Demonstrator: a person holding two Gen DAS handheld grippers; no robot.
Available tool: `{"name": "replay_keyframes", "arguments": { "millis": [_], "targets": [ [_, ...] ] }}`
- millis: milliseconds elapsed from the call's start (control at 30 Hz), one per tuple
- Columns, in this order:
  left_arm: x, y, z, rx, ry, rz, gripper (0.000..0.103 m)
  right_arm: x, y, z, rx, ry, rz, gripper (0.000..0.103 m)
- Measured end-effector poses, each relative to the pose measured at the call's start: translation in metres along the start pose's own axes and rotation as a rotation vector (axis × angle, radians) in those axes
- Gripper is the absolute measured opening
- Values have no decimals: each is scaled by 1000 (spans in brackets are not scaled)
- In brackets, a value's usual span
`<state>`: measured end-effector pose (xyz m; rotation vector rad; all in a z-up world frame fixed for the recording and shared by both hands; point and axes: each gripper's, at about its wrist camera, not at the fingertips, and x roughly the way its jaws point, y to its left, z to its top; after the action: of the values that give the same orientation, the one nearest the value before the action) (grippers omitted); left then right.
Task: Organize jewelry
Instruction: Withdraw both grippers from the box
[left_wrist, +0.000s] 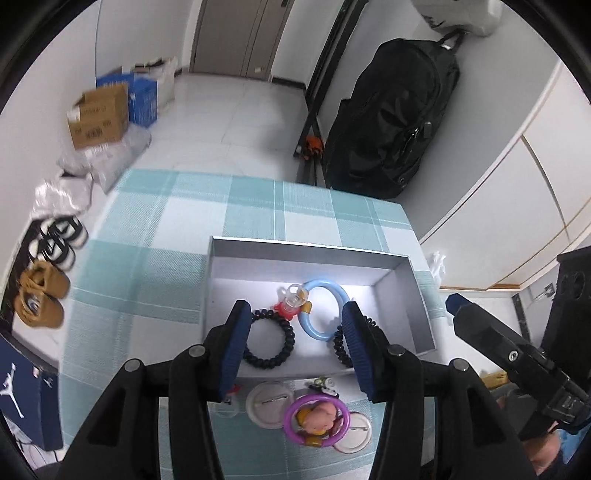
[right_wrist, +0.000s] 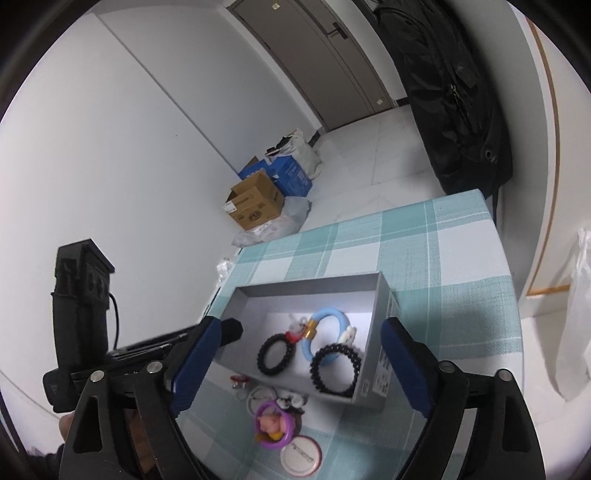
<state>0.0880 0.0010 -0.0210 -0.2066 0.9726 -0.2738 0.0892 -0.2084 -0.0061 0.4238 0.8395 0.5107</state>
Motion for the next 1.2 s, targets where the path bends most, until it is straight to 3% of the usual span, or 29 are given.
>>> {"name": "replay_keyframes", "arguments": {
  "millis": [333,433,500,733,1200],
  "targets": [
    [-22,-6,-20,63,-53,24,47,-16,18,-18,-89,-14,-53,96],
    [-29,-3,-27,59,-72,26,61,-18,22,-24,-118,-12,-61,96],
    [-32,0,-34,60,-77,36,62,-17,24,-28,-127,-4,-78,96],
    [-34,12,-51,27,-46,12,64,-9,39,-47,-209,50,-129,96],
    [-42,46,-59,-63,-25,73,65,40,47,-78,-267,251,-204,96]
  ]
}}
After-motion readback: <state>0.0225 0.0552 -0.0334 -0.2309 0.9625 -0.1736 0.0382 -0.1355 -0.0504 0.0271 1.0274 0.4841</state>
